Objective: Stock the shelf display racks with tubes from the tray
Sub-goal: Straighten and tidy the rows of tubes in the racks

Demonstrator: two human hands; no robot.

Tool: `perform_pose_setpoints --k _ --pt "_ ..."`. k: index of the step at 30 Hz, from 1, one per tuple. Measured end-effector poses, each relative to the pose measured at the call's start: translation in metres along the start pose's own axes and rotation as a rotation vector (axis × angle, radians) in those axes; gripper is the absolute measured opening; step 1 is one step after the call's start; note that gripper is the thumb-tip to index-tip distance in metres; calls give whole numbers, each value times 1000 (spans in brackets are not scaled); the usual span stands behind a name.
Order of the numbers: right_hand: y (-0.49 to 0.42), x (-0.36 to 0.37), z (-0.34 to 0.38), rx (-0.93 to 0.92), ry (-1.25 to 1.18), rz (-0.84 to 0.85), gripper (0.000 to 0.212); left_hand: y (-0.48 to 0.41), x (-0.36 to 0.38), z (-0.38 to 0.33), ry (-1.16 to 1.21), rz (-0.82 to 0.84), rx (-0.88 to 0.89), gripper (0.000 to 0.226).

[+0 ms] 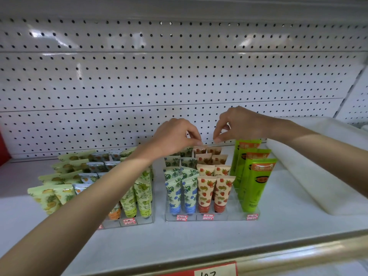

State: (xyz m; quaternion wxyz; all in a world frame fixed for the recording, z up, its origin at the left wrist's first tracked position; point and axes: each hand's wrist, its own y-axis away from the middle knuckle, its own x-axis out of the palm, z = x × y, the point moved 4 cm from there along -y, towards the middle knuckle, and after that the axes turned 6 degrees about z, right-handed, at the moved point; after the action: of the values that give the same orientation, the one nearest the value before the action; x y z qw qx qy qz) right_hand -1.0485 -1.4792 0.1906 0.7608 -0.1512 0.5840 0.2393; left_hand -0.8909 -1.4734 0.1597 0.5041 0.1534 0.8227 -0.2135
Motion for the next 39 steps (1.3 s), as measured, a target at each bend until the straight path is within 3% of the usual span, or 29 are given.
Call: perform_pose_setpoints --k 5,19,39 --pt "-7 0 -3 -2 66 47 19 -8 8 8 -54 59 -32 26" --pt "-18 8 -9 58 318 164 20 -14 17 16 -14 75 -23 15" --pt "-19 10 -8 52 328 141 13 -13 17 16 23 81 -36 18"
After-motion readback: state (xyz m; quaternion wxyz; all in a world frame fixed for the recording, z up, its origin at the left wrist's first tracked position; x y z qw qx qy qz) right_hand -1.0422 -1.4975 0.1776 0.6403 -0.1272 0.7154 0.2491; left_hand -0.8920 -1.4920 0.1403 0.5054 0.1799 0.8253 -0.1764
